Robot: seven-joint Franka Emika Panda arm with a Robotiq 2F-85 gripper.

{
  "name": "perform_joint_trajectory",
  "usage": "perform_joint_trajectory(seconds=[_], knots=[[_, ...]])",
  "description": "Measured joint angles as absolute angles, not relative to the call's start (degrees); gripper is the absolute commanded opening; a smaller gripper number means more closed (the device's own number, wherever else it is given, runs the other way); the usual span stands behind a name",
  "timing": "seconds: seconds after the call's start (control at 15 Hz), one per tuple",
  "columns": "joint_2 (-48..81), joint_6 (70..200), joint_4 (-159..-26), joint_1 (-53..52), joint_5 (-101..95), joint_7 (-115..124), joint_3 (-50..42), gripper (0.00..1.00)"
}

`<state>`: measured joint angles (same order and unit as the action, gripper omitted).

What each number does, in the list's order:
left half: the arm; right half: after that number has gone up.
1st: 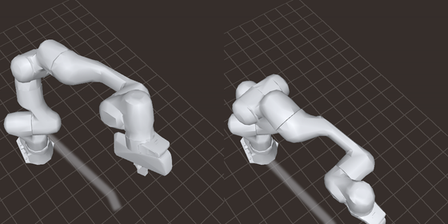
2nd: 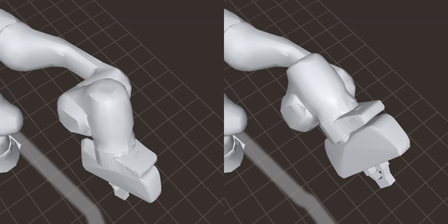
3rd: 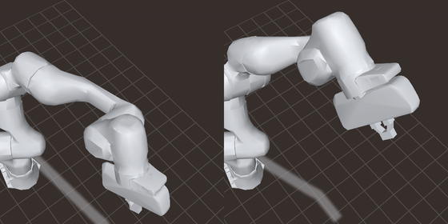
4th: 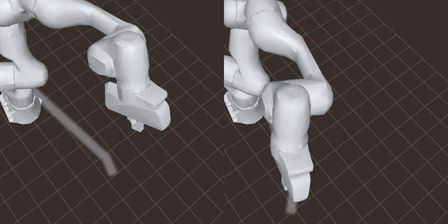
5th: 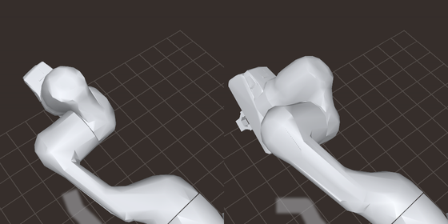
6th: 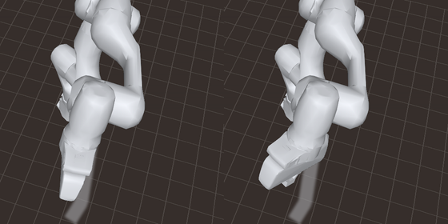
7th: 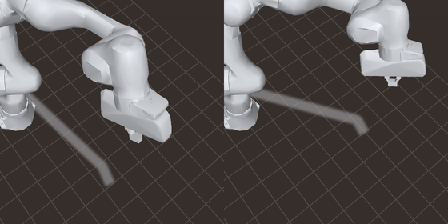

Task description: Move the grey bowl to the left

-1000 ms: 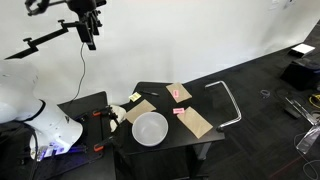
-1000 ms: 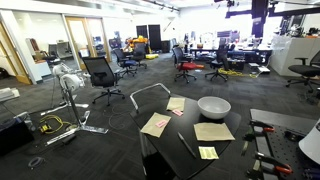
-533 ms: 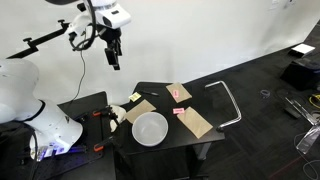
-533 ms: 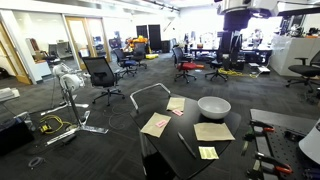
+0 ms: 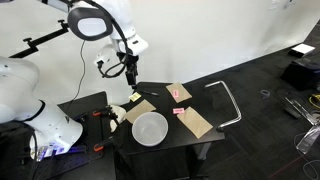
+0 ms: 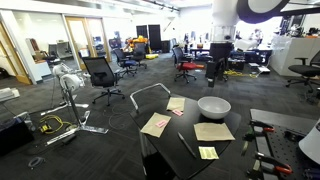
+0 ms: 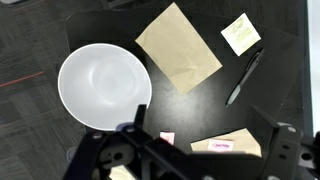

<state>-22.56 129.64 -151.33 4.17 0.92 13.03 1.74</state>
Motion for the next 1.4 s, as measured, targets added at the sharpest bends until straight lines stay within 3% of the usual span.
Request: perform_joint_trajectory(seconds=[0.67,1.4], knots=[[-9.5,145.5,-153.0,8.3,-13.3,26.9,1.6,1.0],[-4.9,146.9,-153.7,9.0,-17.7,33.1,1.4,1.0]])
